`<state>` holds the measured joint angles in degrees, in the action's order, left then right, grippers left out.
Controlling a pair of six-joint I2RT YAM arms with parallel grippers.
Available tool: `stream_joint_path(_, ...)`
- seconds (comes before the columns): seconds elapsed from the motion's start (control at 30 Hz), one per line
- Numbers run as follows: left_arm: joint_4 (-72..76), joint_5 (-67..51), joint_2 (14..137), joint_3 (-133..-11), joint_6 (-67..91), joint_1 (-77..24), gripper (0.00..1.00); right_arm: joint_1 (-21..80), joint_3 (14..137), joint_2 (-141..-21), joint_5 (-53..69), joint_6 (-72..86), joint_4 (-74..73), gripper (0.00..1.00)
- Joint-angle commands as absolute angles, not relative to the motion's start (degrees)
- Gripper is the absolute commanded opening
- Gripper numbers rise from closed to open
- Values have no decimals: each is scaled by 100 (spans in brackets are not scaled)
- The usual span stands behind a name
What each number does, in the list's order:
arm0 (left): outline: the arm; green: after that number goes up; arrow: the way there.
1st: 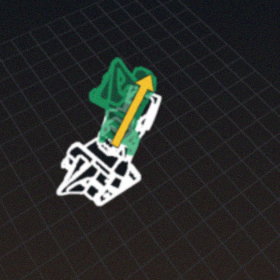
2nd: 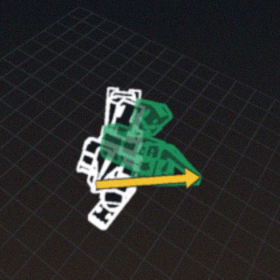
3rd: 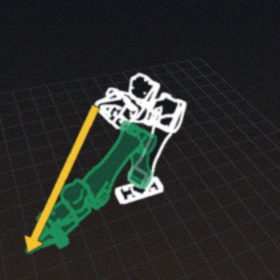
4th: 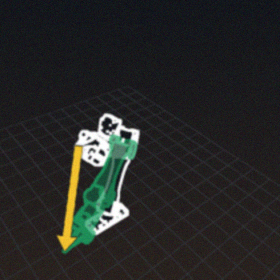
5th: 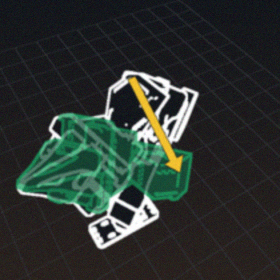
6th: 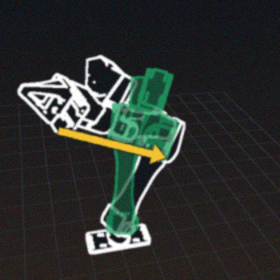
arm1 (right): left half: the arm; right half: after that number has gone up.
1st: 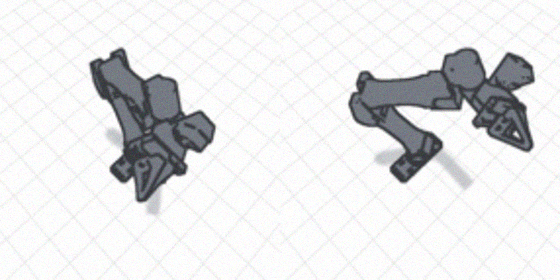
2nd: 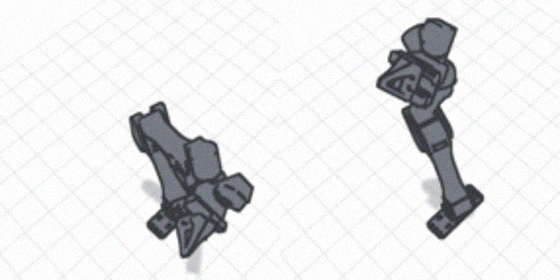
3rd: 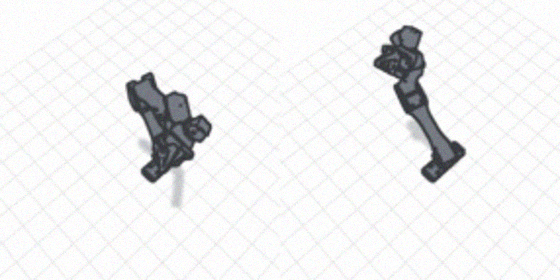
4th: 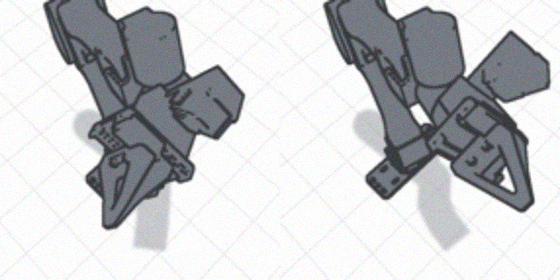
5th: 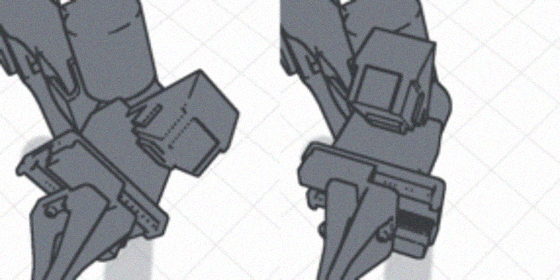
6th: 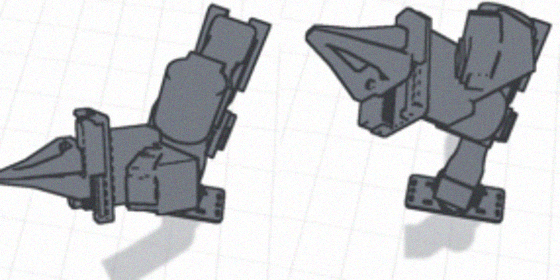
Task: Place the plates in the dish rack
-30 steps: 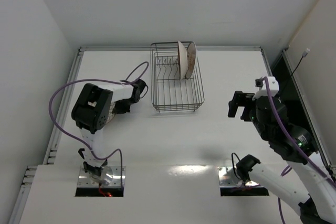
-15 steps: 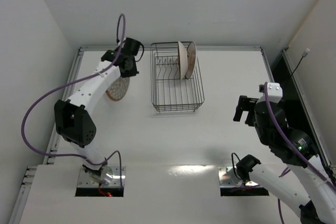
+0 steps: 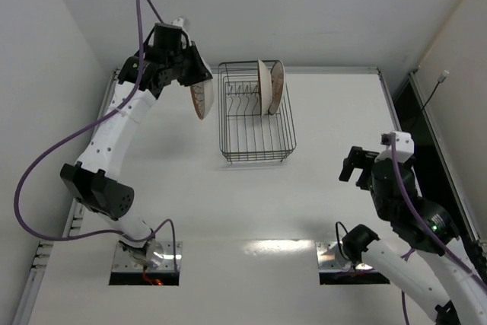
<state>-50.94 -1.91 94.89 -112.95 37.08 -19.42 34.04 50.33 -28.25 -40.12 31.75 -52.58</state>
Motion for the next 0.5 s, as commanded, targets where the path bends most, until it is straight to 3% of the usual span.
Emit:
stream_joint_path(0.0, -3031, -1983, 9036, -10690, 3797, -1548, 0, 3454, 4940, -2453, -4148, 3305, -4949, 100)
stream_joint_path(0.23, -663, -3750, 9175, -9537, 4675, -1152, 0, 3454, 4825, -2074, -4088, 3252, -4834, 100)
stream_joint_path(0.47, 693, -4561, 9650, -9483, 5369, -1151, 0, 3507, 4825, -2268, -3973, 3138, -4781, 100)
